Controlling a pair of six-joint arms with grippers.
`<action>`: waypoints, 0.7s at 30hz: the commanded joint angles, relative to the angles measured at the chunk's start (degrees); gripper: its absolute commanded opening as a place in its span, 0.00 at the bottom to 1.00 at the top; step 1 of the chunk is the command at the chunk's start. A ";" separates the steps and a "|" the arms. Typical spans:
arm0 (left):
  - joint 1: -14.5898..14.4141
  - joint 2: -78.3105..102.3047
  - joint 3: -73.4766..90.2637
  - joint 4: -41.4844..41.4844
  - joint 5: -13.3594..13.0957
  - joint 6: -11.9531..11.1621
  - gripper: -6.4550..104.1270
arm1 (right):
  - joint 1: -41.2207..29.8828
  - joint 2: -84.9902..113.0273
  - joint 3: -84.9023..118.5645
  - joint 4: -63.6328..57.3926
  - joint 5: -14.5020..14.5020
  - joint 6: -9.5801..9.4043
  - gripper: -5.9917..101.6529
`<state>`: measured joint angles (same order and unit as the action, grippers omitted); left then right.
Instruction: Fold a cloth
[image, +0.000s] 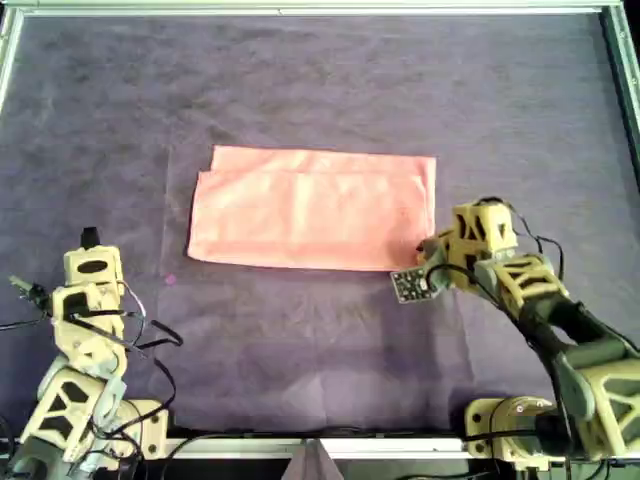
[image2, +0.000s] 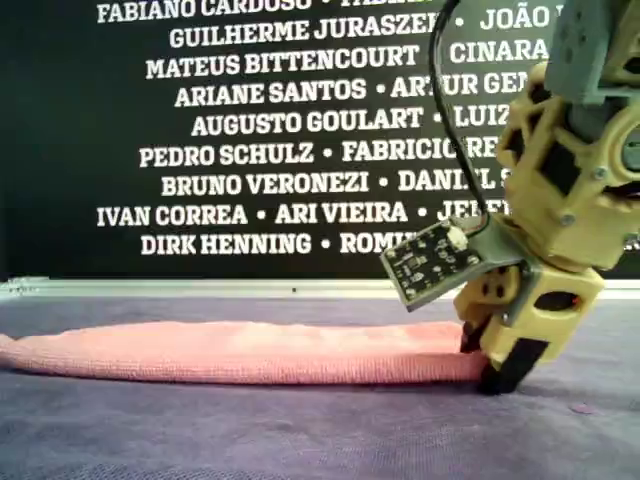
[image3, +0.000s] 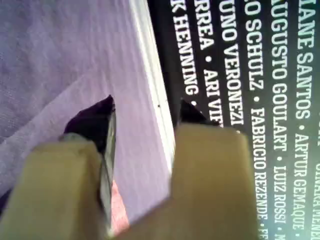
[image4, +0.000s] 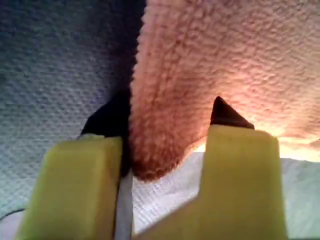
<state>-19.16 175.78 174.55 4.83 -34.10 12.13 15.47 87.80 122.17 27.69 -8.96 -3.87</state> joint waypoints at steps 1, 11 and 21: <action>1.49 0.62 -0.97 0.09 0.09 -0.26 0.47 | 0.44 0.00 -2.81 -2.20 -0.26 -0.26 0.63; 1.49 0.62 -0.97 0.09 0.09 -0.26 0.47 | 0.26 0.79 -2.64 -2.20 -0.18 -0.18 0.29; 1.49 0.35 -0.97 0.18 -0.97 0.70 0.47 | 0.35 0.88 -3.25 -3.34 -0.26 -0.26 0.04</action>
<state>-19.16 175.78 174.55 5.01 -34.45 12.66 15.82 87.45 121.82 26.63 -8.79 -4.31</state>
